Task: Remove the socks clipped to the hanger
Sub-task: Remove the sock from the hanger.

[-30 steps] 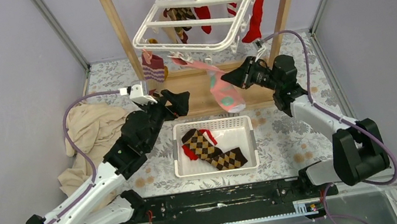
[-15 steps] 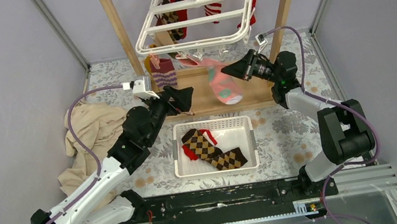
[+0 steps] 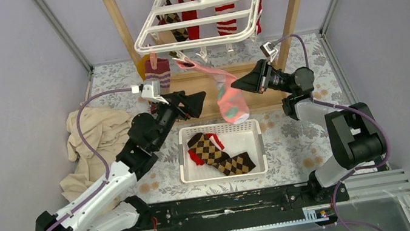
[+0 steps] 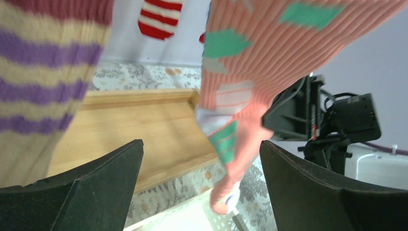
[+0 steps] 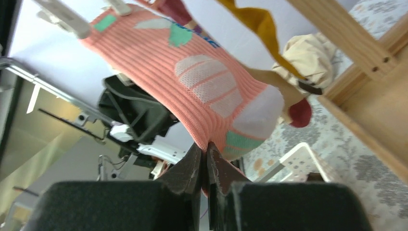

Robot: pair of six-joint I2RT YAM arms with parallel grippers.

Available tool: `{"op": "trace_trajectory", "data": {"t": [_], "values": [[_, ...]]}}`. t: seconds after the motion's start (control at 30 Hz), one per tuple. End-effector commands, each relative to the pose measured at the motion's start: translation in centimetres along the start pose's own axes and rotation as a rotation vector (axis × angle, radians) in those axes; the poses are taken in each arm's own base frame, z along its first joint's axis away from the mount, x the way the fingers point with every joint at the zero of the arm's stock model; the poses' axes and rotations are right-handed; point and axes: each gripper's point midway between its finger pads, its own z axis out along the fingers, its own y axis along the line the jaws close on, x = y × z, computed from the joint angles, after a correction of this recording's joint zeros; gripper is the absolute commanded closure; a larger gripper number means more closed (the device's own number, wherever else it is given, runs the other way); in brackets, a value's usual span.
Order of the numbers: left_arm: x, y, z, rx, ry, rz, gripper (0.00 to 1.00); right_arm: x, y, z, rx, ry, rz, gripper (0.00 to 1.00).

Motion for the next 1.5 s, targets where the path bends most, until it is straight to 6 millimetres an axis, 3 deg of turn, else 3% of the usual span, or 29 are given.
{"op": "trace_trajectory", "data": {"t": [0.0,0.27,0.63,0.87,1.17,1.47], "values": [[-0.1,-0.4,-1.0,0.054,-0.034,-0.017,0.02,0.9,5.5,-0.8,-0.171,0.044,-0.063,0.89],[1.9,0.3,-3.5,0.072,0.009,-0.059,0.02,4.2,7.1,1.5,-0.239,0.140,-0.041,0.89],[5.2,-1.2,-6.0,0.236,0.088,-0.101,0.04,7.2,7.2,5.2,-0.263,0.188,-0.032,0.89],[6.2,-2.3,-7.4,0.329,0.113,-0.117,0.04,8.2,6.8,6.8,-0.259,0.206,-0.032,0.89],[5.9,-3.3,-9.0,0.403,0.101,-0.137,0.03,8.6,5.9,7.7,-0.227,0.216,-0.037,0.89],[6.4,-3.2,-8.5,0.399,0.111,-0.143,0.06,8.9,6.4,8.3,-0.235,0.222,-0.041,0.89]]}}
